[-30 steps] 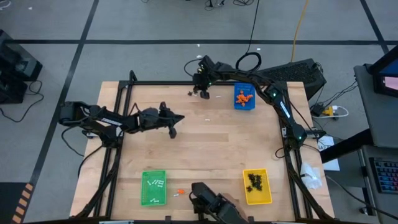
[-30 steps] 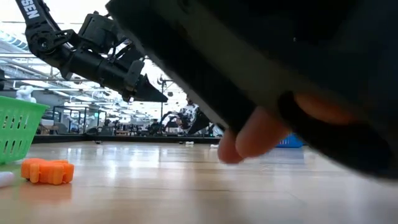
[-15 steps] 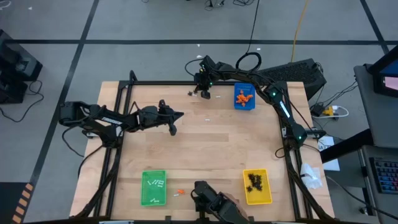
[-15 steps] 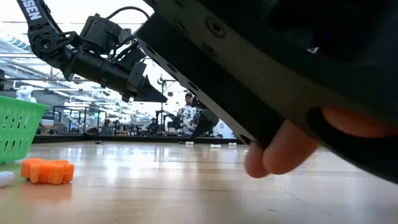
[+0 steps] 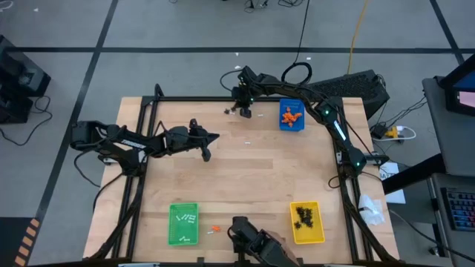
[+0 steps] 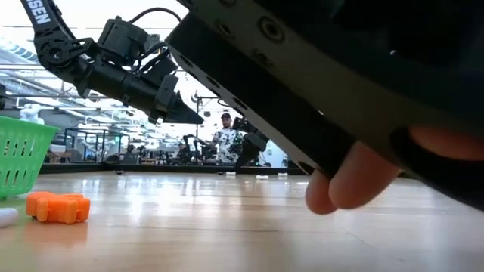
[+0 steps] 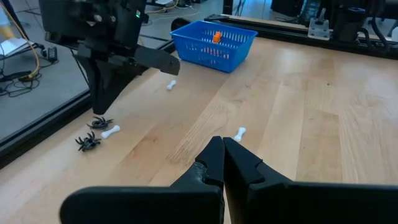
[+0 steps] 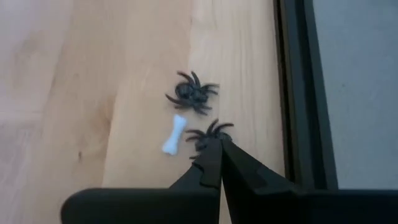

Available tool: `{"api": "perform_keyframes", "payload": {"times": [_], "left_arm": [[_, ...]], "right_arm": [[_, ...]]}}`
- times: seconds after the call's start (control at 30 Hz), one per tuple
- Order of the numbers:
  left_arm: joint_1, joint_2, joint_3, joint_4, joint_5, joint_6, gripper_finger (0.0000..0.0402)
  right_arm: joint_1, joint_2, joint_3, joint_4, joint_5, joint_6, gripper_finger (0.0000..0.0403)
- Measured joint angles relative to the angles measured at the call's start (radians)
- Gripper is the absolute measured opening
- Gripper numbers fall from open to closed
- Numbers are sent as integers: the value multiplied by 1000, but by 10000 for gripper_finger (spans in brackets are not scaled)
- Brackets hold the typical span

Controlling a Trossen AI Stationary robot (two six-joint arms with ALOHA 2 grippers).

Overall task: Sort Halloween decoration
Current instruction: Put the black spider toy into the yellow bin

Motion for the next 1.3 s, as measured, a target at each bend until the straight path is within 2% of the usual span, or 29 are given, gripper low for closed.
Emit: {"api": "perform_keyframes", "payload": {"times": [0.27, 0.37, 0.6, 0.83, 1.03, 1.3], "left_arm": [[2, 0, 1, -3, 0, -6, 0], [10, 0, 17, -34, 5, -8, 0], [33, 0, 79, -166, 8, -8, 0], [35, 0, 83, -168, 8, -7, 0], [35, 0, 83, -169, 13, -6, 0], [35, 0, 83, -175, 27, 2, 0]], "right_arm": [[-7, 29, 33, -21, -77, -3, 0], [-8, 64, 101, -109, -76, -3, 0], [-7, 145, 277, -348, 35, -51, 0], [-14, 124, 285, -523, 54, -48, 0], [-12, 117, 284, -705, 57, 15, 0], [71, 99, 282, -871, 80, 30, 0]]}}
